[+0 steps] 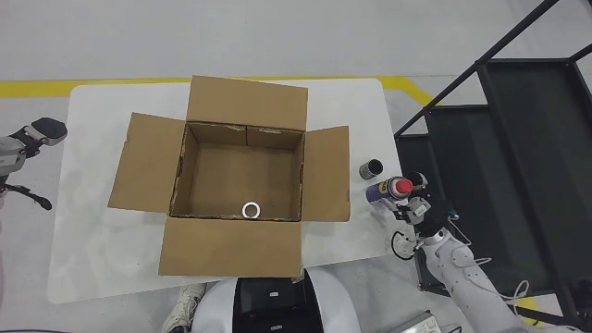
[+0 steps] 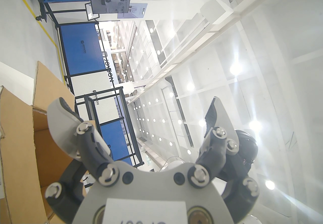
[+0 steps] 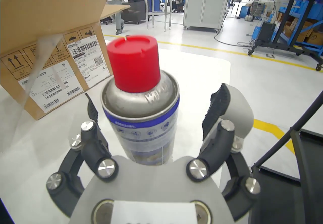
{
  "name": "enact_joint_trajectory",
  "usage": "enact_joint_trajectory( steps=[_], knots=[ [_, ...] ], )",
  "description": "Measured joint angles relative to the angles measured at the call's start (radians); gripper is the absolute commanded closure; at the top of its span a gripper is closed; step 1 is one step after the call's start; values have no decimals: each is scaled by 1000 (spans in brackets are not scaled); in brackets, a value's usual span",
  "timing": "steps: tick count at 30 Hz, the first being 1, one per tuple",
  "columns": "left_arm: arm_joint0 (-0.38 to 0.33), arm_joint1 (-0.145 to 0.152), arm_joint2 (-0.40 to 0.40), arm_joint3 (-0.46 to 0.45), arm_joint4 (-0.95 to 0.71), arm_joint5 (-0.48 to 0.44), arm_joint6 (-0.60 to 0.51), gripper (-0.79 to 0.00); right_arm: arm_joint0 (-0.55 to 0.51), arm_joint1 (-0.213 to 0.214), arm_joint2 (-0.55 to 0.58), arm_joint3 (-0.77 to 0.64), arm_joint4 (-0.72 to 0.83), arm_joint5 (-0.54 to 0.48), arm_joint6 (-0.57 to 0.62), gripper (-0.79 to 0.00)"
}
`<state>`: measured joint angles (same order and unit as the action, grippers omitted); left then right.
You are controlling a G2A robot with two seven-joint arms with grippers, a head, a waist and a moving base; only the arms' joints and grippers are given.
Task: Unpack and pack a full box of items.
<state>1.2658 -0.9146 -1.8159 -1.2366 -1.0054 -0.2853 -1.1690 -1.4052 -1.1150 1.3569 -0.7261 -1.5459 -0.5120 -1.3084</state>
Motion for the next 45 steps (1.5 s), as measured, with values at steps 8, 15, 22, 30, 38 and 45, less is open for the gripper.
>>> enact_joint_trajectory(
  steps=[8, 15, 22, 30, 38, 45],
  knots=[
    [0, 0, 0, 0, 0, 0, 0, -785, -211, 46, 130, -355, 0, 33, 56, -785],
    [0, 0, 0, 0, 0, 0, 0, -785, -358, 69, 249, -699, 30, 21, 307, -785],
    [0, 0, 0, 0, 0, 0, 0, -785, -410, 72, 295, -852, 75, 18, 476, -785],
    [0, 0, 0, 0, 0, 0, 0, -785, -409, 72, 294, -850, 75, 18, 473, -785],
    [0, 0, 0, 0, 0, 0, 0, -785, -406, 72, 296, -859, 72, 25, 484, -785],
    [0, 0, 0, 0, 0, 0, 0, -785, -407, 75, 320, -1016, 65, 32, 672, -785]
  ],
)
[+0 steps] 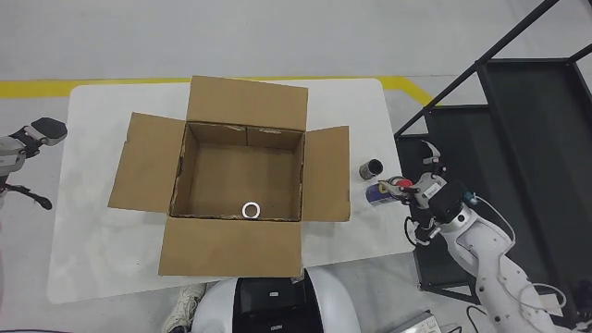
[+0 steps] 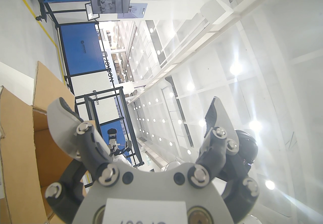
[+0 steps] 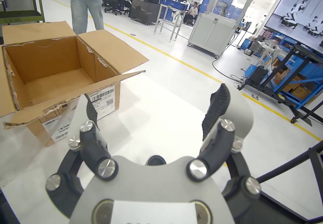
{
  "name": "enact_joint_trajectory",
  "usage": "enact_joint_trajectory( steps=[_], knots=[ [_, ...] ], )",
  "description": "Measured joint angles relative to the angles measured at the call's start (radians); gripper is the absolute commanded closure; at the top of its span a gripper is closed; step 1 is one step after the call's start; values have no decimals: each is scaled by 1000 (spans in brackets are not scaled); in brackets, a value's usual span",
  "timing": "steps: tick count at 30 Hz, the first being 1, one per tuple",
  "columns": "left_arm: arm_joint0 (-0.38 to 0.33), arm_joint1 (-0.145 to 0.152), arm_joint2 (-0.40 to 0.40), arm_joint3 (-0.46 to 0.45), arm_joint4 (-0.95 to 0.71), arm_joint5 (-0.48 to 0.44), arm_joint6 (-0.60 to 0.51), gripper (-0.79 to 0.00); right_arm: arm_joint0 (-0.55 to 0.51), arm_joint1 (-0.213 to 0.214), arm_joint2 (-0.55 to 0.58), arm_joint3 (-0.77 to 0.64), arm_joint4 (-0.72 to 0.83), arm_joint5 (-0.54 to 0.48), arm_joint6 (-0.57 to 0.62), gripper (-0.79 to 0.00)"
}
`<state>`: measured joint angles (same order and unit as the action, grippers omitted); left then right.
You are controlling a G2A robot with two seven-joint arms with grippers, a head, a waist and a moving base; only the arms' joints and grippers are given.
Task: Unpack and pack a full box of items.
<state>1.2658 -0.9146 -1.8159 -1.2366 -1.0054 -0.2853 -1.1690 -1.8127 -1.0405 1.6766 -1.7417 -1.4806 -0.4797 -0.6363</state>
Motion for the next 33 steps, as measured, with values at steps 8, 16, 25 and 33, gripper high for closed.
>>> enact_joint_trajectory(
  steps=[8, 16, 25, 33],
  knots=[
    [0, 0, 0, 0, 0, 0, 0, -785, 0, 1, -7, -172, 19, -28, 241, -785],
    [0, 0, 0, 0, 0, 0, 0, -785, 2, 0, -10, -178, 29, -28, 256, -785],
    [0, 0, 0, 0, 0, 0, 0, -785, 2, 0, -10, -178, 29, -28, 256, -785],
    [0, 0, 0, 0, 0, 0, 0, -785, 21, 2, -17, -264, 23, -50, 381, -785]
  ],
)
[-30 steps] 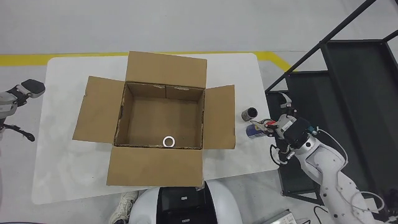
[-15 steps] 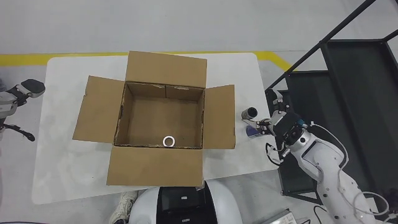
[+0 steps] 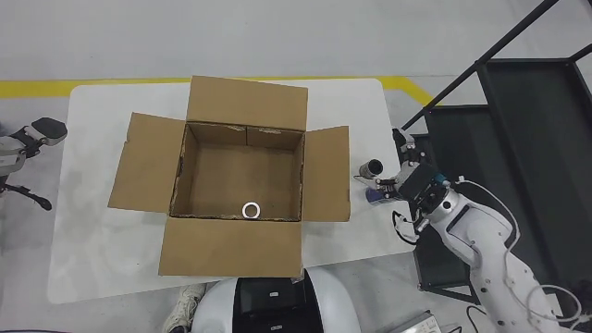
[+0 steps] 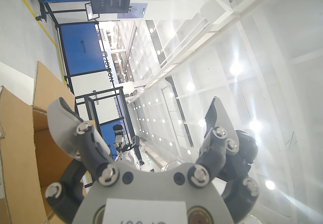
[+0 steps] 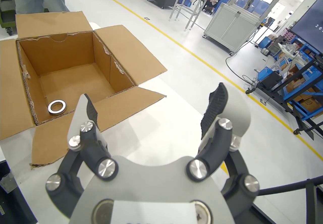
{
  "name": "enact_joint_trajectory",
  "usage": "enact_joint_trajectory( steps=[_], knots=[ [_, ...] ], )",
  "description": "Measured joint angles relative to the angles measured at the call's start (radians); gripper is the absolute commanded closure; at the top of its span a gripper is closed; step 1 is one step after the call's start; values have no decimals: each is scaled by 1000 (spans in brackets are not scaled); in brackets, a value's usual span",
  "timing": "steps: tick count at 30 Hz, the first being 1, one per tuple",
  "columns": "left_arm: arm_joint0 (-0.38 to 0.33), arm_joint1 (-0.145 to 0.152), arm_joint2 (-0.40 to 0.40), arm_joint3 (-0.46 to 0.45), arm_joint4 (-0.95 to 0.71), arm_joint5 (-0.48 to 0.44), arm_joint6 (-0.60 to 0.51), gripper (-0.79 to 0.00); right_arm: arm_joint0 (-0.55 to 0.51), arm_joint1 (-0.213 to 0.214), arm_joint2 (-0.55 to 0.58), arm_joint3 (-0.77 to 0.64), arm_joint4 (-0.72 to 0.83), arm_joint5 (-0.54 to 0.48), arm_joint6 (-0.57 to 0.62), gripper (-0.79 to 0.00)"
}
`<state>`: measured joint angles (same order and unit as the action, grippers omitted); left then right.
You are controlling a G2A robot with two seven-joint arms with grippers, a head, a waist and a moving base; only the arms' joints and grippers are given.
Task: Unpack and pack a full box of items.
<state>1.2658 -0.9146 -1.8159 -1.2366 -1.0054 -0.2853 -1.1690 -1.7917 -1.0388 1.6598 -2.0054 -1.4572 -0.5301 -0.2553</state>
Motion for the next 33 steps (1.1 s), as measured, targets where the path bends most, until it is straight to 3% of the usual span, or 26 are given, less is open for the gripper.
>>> enact_joint_trajectory(
  steps=[10, 15, 20, 33],
  knots=[
    [0, 0, 0, 0, 0, 0, 0, -785, 52, 5, -91, -97, -50, -126, 218, -785],
    [0, 0, 0, 0, 0, 0, 0, -785, 157, 2, -187, -125, 16, -190, 437, -785],
    [0, 0, 0, 0, 0, 0, 0, -785, 248, -6, -258, -126, 110, -158, 631, -785],
    [0, 0, 0, 0, 0, 0, 0, -785, 246, -6, -257, -126, 107, -159, 624, -785]
  ],
)
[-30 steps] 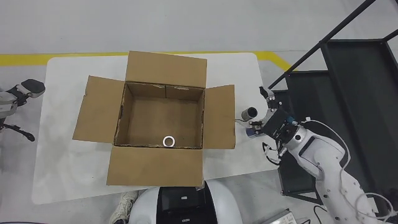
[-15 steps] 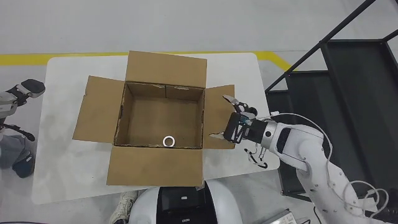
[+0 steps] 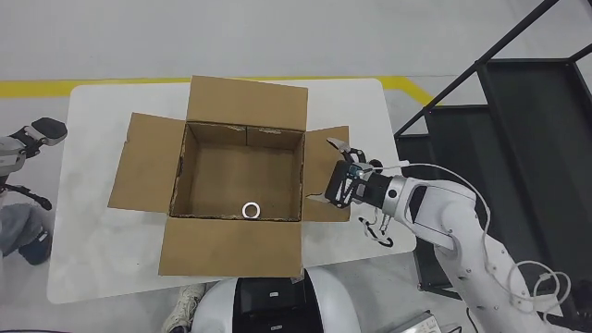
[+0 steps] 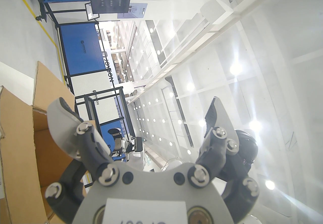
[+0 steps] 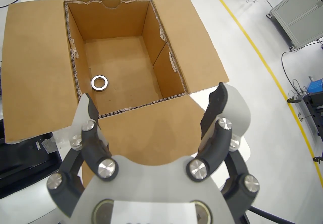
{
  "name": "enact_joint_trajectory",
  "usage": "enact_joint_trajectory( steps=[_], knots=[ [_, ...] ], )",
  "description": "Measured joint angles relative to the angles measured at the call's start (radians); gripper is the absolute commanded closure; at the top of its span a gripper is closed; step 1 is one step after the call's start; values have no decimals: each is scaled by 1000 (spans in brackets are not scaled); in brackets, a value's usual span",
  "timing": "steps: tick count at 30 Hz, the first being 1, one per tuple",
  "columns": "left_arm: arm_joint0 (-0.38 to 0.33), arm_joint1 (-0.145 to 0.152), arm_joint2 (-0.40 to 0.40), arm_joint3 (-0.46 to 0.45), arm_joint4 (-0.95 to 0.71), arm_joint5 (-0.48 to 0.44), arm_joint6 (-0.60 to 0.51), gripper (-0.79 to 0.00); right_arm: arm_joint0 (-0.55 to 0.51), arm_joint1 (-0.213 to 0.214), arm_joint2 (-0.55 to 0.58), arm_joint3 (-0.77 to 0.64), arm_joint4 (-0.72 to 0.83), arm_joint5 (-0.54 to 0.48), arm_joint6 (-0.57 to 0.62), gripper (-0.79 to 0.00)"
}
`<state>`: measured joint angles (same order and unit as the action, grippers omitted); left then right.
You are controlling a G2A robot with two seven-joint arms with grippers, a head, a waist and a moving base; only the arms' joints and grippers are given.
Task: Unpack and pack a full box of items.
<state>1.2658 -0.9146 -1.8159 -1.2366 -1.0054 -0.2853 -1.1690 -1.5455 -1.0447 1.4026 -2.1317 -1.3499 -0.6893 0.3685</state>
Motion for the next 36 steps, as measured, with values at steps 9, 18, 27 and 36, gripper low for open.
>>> enact_joint_trajectory(
  steps=[9, 18, 27, 36],
  knots=[
    [0, 0, 0, 0, 0, 0, 0, -785, 186, -27, -239, -6, 65, 48, 337, -785],
    [0, 0, 0, 0, 0, 0, 0, -785, 468, -97, -514, 156, 180, 242, 601, -785],
    [0, 0, 0, 0, 0, 0, 0, -785, 495, -105, -541, 173, 182, 265, 609, -785],
    [0, 0, 0, 0, 0, 0, 0, -785, 495, -105, -541, 173, 182, 265, 609, -785]
  ],
)
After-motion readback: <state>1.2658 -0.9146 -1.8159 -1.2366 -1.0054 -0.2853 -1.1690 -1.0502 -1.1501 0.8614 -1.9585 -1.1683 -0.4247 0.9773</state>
